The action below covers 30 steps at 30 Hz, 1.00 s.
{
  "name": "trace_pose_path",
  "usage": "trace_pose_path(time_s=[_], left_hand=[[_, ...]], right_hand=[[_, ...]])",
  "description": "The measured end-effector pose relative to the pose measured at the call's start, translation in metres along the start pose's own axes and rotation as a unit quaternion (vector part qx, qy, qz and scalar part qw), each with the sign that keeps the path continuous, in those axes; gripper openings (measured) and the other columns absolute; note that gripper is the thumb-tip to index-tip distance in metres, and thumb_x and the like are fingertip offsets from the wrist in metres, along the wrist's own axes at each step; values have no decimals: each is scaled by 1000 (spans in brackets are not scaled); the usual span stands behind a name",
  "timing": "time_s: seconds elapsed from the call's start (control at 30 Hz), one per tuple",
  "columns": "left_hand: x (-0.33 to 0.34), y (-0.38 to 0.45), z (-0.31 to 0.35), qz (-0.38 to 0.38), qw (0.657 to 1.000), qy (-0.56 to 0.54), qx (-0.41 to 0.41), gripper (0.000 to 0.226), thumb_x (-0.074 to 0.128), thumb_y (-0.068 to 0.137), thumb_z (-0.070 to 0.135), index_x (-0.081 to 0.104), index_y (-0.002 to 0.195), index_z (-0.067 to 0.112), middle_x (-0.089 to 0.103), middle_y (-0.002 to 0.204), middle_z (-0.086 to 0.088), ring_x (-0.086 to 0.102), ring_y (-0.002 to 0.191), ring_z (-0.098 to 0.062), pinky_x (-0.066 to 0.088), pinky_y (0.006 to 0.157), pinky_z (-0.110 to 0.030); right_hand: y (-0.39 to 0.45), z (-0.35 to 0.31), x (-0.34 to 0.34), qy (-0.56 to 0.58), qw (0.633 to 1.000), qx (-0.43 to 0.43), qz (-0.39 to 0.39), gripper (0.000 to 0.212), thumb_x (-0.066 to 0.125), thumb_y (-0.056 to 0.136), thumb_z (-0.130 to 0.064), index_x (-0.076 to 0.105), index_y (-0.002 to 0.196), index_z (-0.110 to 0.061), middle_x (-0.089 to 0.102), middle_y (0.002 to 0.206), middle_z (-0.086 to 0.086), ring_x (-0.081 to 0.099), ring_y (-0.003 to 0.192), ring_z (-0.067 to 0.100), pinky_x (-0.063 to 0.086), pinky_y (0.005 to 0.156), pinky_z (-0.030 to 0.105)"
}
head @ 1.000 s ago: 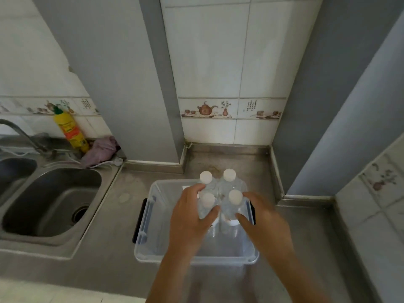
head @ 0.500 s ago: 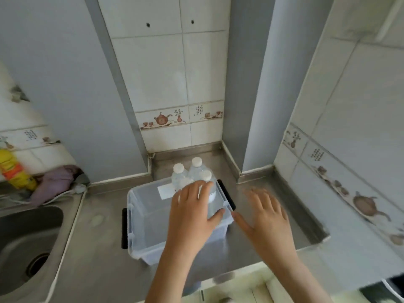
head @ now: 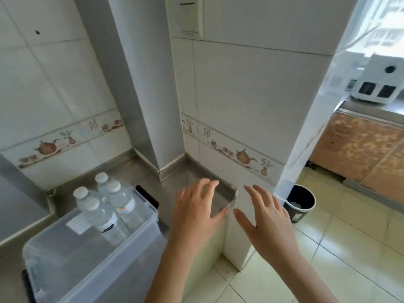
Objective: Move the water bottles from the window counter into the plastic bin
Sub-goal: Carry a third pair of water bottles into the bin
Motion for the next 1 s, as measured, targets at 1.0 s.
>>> trace_pose_path(time_s=[1.0], left_hand=[[194,25,521,-134,927,-100,334,60,46,81,59,60,127,24,63,127,4,61,117,-20,51,92,-40]], right_hand=[[-205,438,-236,-71,909,386,139,72,30,78,-66,48,135,-25,45,142,1,40,130,22,38,98,39]])
Point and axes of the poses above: each hand's wrist, its own y-axis towards the middle knuckle, its own x-axis out of the palm, z = x × y, the point moved 4 cm from there along y, towards the middle knuckle
